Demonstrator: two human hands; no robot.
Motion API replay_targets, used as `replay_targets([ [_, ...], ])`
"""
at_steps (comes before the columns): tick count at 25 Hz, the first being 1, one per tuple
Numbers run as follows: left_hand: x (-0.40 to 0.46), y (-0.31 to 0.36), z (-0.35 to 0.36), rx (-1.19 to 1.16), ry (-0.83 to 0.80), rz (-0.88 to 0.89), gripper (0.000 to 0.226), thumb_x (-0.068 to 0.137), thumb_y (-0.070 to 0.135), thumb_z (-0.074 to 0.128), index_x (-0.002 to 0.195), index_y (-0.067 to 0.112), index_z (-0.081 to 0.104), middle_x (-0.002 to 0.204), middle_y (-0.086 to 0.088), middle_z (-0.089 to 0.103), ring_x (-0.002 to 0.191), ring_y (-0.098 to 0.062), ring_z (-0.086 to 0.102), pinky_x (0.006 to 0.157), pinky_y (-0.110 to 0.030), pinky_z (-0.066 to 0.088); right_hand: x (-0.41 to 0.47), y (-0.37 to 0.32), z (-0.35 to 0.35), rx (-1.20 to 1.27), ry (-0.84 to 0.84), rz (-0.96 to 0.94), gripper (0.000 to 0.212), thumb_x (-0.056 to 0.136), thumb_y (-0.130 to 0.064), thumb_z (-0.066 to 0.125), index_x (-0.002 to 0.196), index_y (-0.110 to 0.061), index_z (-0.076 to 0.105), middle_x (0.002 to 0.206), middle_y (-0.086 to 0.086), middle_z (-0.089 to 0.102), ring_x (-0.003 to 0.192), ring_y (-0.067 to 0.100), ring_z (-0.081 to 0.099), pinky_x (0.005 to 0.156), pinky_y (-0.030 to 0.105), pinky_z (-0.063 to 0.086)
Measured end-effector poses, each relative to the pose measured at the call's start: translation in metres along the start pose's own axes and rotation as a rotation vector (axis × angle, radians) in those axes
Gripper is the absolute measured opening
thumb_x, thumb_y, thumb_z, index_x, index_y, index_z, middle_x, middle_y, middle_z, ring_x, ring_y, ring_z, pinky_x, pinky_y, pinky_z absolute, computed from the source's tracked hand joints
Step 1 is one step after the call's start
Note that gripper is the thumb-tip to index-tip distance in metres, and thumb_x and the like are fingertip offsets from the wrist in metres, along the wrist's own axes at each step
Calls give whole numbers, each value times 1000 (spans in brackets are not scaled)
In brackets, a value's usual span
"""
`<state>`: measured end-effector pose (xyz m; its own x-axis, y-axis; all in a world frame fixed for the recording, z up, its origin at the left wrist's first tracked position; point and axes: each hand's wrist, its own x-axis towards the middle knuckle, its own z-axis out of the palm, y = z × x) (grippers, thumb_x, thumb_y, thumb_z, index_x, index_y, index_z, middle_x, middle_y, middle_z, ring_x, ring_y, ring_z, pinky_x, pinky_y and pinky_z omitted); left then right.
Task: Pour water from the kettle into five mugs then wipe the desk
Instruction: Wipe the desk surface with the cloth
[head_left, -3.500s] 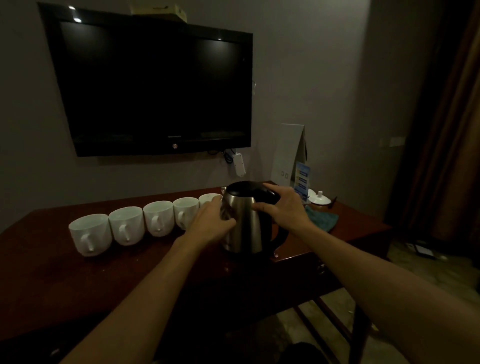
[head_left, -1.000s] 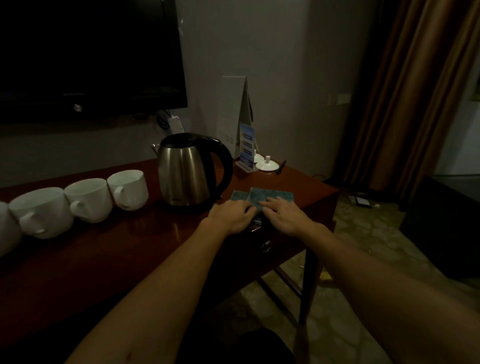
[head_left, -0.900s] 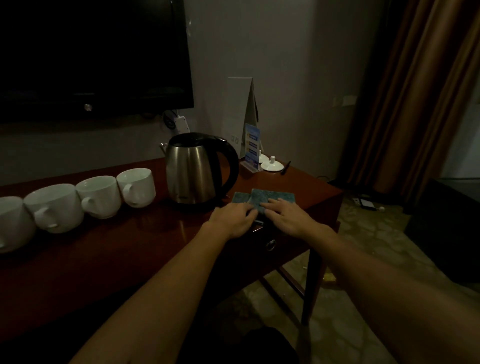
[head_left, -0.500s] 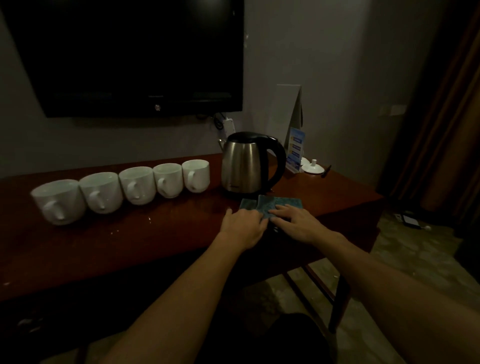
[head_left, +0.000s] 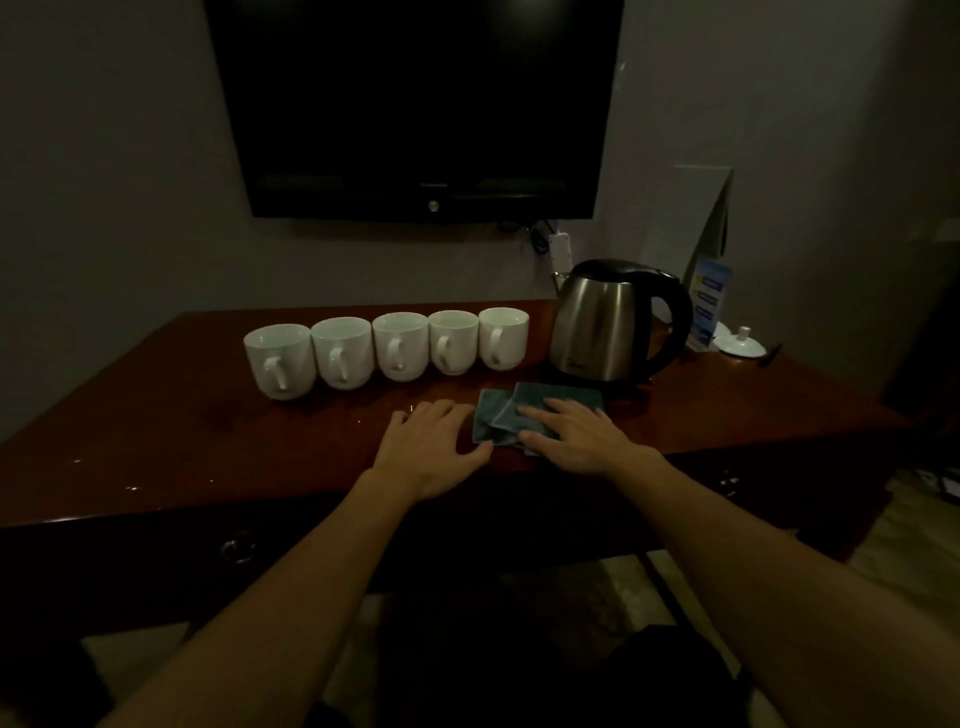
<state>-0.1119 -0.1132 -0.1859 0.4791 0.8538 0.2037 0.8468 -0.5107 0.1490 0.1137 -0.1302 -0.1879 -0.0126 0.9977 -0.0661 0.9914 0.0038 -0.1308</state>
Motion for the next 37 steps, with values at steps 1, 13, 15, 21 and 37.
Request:
replay_targets([
  [1, -5, -9, -6, 1, -5, -20, 68, 91, 68, 37, 148, 30, 38, 153, 1, 39, 139, -19, 36, 112, -48, 29, 2, -6, 1, -7, 4, -15, 60, 94, -70, 26, 151, -49, 22, 164, 1, 18, 150, 24, 15, 118, 55, 12],
  [13, -82, -81, -18, 101, 75, -107, 75, 86, 68, 52, 148, 30, 35, 153, 2, 35, 139, -18, 33, 112, -44, 28, 16, -98, 12, -26, -34, -207, 59, 95, -69, 25, 151, -50, 19, 165, -1, 16, 151, 25, 12, 119, 58, 11],
  [15, -97, -95, -7, 142, 136, -183, 78, 86, 66, 57, 150, 29, 34, 155, 2, 33, 142, -19, 31, 114, -44, 25, 18, -103, 15, -30, -32, -225, 59, 95, -69, 23, 151, -50, 18, 165, -1, 15, 152, 25, 11, 119, 58, 11],
  [21, -108, -106, 5, 232, 268, -258, 78, 83, 70, 57, 145, 26, 42, 151, 3, 40, 140, -17, 35, 115, -42, 24, 22, -121, 22, -35, -26, -286, 60, 95, -70, 23, 151, -50, 18, 165, -3, 15, 152, 24, 10, 119, 58, 10],
  [37, -141, -150, -6, 140, 375, -506, 109, 70, 85, 54, 153, 22, 25, 158, -3, 29, 145, -22, 27, 119, -49, 18, 25, -194, 38, -52, 6, -474, 58, 96, -67, 24, 151, -49, 19, 164, -4, 19, 151, 21, 16, 119, 53, 17],
])
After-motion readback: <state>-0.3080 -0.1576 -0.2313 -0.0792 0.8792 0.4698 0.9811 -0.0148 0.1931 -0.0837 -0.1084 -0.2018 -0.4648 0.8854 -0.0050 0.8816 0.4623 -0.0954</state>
